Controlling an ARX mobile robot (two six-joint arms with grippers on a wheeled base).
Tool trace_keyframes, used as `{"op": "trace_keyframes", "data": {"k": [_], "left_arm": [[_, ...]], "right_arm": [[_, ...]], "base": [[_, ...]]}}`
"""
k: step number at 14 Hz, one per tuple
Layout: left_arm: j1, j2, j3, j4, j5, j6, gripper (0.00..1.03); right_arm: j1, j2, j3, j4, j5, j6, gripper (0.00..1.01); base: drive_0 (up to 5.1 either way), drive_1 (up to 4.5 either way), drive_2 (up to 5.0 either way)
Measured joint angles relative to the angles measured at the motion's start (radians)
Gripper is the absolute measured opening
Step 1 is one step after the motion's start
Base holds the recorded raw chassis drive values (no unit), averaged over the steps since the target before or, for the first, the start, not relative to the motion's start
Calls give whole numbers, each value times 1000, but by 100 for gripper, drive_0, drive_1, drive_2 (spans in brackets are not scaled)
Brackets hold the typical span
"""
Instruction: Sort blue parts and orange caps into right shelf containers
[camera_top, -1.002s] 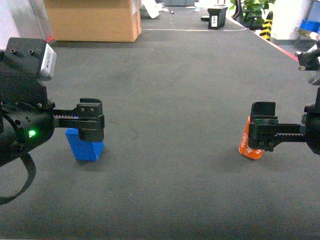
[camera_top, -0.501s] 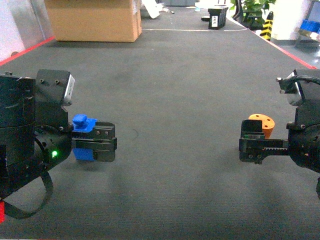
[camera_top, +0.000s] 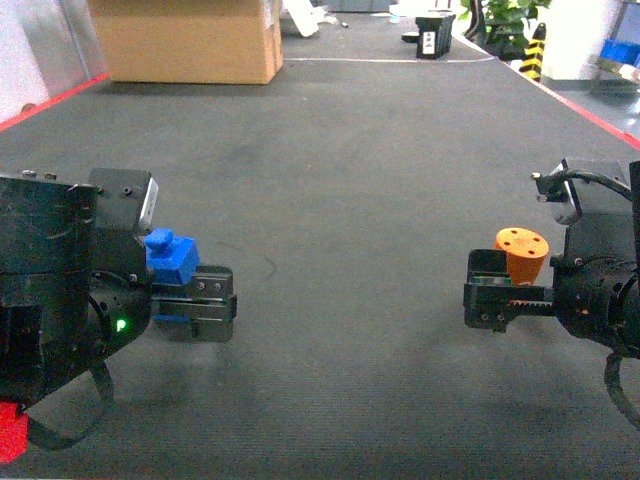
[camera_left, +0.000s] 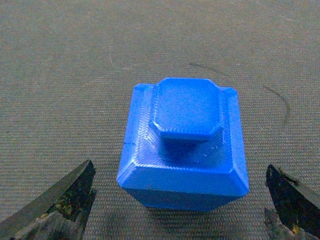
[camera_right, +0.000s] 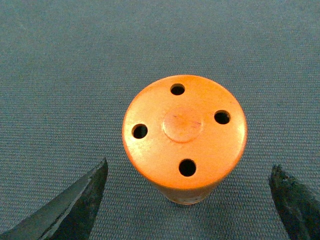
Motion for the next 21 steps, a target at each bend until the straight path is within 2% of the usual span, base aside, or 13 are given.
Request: {"op": "trace_keyframes", "data": {"k": [4,6,7,8,9,10,11,13,15,17,18,20,21], "left_arm": [[12,36,31,10,10,-19,98],[21,61,52,-1,15,-22,98],[21,68,57,10,14,-19,93],[22,69,61,11,14,-19,80],[22,69,62,9,14,-22,66],[26,69,62,10,12,-29,51],[26,67,60,14,7,-37,43],[19,30,7,66,-2,-52,43],[18,-51,-62,143,-40,-55,42],[6,-204,-162,233,-99,-38,42],[-3,-312,-235,241,-136,-17,42],[-30,-580,-363,185,-218,10,42],[-47,-739,-393,134,-270,32,42]], "right_arm": [[8,43,51,-3,19,-4,98],[8,57,72,-8,42,-19,79],[8,57,72,-8,42,-20,66],[8,57,72,-7,45,-20,52],[8,57,74,-10,46,-20,45],[8,57,74,-9,46,-19,44],[8,50,64,-2,44,-19,44],[-1,-3,5,32,42,-19,44],[-16,-100,-68,77,56,-26,44],[-39,-271,-191,118,84,-47,44],[-45,-394,-279,111,95,-62,44],[-66,-680,-415,10,121,-66,44],[-64,-861,-462,-82,160,-65,44]], "base": [[0,0,0],[0,0,0],[0,0,0],[0,0,0],[0,0,0],[0,0,0],[0,0,0],[0,0,0],[0,0,0],[0,0,0],[0,0,0],[0,0,0],[0,0,0]]}}
